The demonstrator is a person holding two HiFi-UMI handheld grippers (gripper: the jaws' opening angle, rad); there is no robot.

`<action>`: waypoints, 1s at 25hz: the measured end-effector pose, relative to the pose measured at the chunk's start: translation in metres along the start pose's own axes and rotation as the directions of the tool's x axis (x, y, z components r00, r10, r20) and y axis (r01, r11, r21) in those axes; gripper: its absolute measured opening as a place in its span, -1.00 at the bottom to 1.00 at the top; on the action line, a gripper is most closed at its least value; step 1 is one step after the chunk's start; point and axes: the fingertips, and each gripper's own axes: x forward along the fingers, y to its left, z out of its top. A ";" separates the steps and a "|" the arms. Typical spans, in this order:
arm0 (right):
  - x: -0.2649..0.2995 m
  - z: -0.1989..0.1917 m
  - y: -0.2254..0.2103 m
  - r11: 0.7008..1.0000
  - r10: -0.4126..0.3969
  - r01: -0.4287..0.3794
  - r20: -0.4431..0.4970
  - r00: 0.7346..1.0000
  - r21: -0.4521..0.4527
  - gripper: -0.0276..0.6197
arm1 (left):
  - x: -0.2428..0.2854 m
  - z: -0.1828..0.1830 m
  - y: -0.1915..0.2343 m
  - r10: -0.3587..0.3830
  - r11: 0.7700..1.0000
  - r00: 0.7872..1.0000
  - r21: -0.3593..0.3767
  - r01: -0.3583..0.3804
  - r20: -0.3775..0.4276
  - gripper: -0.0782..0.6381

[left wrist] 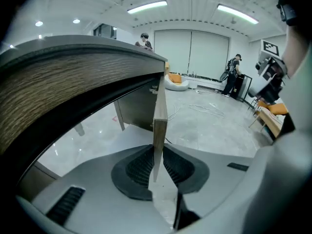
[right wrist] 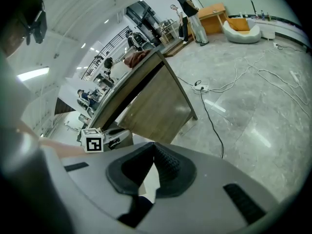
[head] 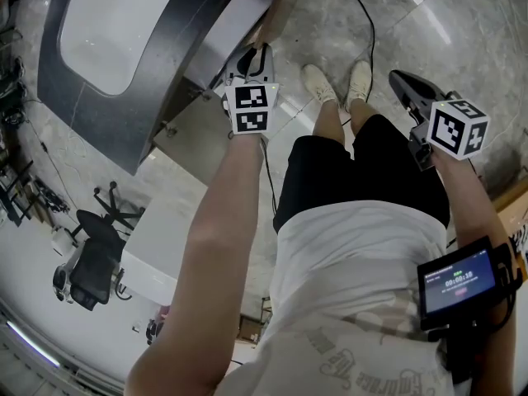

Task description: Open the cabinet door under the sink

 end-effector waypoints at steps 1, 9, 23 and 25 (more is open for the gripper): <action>-0.001 -0.002 0.000 1.000 0.000 0.000 -0.001 1.000 0.001 -0.87 | 0.000 -0.001 -0.007 -0.013 1.000 1.000 0.003 0.013 -0.002 -0.60; 0.003 0.003 0.006 1.000 0.007 -0.007 0.003 1.000 -0.014 -0.87 | 0.000 -0.019 -0.034 0.005 0.998 0.998 -0.064 -0.008 -0.060 -0.60; -0.078 -0.001 -0.064 1.000 0.012 -0.012 -0.017 1.000 -0.020 -0.87 | -0.003 -0.001 -0.142 -0.017 0.984 0.992 -0.176 -0.005 -0.124 -0.60; -0.087 0.004 -0.077 1.000 0.019 -0.020 -0.017 1.000 -0.024 -0.87 | 0.002 0.003 -0.160 -0.029 0.987 0.990 -0.163 0.006 -0.139 -0.59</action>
